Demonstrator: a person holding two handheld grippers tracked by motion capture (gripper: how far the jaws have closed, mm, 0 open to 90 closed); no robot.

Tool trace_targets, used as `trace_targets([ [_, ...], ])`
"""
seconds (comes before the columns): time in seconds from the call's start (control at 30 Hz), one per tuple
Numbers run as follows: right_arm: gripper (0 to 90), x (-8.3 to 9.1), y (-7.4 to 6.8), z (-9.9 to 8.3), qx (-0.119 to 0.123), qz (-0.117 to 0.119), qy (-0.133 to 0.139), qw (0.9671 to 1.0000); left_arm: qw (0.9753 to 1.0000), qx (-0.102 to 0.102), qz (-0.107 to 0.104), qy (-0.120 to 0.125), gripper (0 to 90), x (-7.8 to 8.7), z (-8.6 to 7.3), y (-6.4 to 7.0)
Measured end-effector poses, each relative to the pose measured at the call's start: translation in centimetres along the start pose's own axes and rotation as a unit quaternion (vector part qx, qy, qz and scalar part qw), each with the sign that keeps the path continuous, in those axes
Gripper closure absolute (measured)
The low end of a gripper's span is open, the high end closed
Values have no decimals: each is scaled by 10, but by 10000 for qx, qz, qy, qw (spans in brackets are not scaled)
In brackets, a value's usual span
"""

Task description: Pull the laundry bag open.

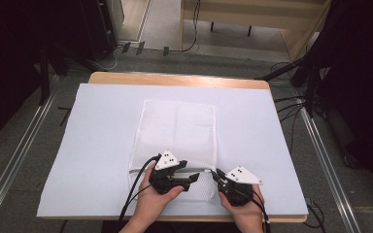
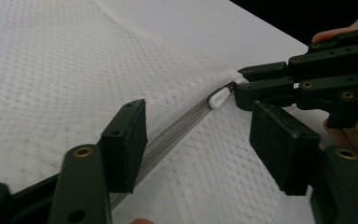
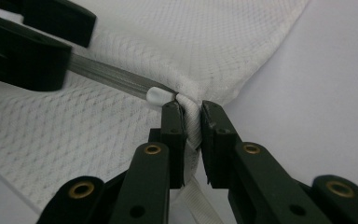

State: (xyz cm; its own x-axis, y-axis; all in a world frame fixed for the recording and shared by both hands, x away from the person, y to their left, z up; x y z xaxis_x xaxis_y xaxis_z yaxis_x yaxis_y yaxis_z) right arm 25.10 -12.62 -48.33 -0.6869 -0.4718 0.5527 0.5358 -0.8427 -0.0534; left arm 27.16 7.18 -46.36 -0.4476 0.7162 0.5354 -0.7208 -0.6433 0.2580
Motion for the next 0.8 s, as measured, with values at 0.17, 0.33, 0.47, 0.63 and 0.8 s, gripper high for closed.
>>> trace_targets([
  [0.17, 820, 8, -4, 5, -69, 165, 192, 9997, 9999, -39, -66, -126, 479, -9, -2, 5],
  [0.33, 822, 13, -8, 9, 4, 266, 332, 9991, 9998, -108, -36, -179, 519, -15, -3, 9],
  [0.47, 825, 14, -10, 11, 30, 325, 397, 9987, 9998, -68, -160, -127, 592, -13, -3, 7],
  [0.63, 825, 14, -12, 13, 79, 343, 434, 9984, 9997, -17, -218, -84, 610, -13, -3, 7],
  [0.8, 825, 13, -14, 13, 140, 340, 448, 9983, 9991, 41, -397, -105, 639, -13, -4, 7],
])
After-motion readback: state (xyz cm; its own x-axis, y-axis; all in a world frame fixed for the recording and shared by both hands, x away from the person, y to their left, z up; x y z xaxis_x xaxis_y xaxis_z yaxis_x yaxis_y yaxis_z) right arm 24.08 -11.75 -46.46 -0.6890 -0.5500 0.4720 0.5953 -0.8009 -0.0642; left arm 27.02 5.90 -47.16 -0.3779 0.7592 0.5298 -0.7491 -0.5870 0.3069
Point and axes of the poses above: each handheld gripper's, and its own axes: x roughly backward along the jaws, z roughly out of its top, y roughly to its right, the point moved 3 cm from there along -x, roughly forward along the jaws
